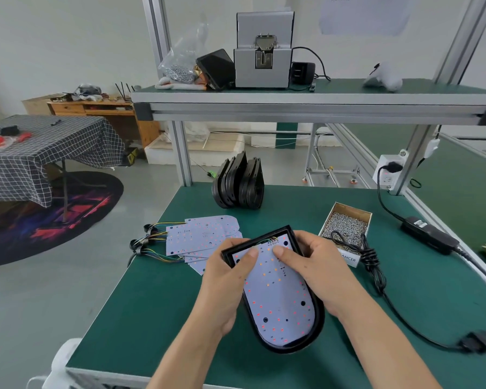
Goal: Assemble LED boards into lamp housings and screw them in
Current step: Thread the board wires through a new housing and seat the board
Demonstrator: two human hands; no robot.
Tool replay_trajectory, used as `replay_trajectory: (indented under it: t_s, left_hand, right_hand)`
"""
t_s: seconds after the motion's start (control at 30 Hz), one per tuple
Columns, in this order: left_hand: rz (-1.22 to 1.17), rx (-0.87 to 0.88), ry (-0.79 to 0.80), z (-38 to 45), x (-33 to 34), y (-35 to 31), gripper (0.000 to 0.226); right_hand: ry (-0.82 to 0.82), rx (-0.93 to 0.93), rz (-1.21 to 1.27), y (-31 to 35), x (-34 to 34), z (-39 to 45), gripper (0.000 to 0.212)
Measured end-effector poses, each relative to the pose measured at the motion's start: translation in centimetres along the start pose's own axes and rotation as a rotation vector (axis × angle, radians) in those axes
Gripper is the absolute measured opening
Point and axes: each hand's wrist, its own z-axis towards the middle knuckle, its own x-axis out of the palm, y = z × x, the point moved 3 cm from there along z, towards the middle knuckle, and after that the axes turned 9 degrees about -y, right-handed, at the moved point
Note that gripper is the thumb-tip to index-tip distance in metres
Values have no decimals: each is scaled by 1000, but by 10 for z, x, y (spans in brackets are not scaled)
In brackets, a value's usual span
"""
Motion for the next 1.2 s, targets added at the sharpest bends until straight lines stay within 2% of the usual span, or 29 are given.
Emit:
replay_trajectory:
  t_s: [0.2, 0.27, 0.5, 0.67, 0.83, 1.0, 1.1, 1.2]
  left_hand:
    - [-77, -20, 103, -2, -4, 2, 49]
    - [-86, -20, 94, -2, -5, 4, 54]
    - [9, 81, 4, 1, 2, 9, 40]
    - [53, 100, 20, 4, 3, 9, 35]
    - [48, 83, 78, 5, 0, 7, 35]
    - [68, 100, 60, 6, -1, 3, 33]
    - [74, 107, 56, 5, 0, 1, 38]
    - [67, 116, 47, 5, 1, 2, 31]
  right_hand:
    - [6, 0, -5, 6, -1, 1, 13]
    - [-1, 16, 15, 6, -2, 1, 14]
    - [-11, 23, 30, 2, -1, 1, 17]
    - [-6, -2, -10, 4, -3, 1, 21]
    - [-76, 3, 0, 4, -8, 3, 9]
    - [-68, -31, -14, 8, -5, 1, 17]
    - [-74, -29, -17, 9, -7, 2, 15]
    - [-70, -18, -34, 9, -8, 2, 9]
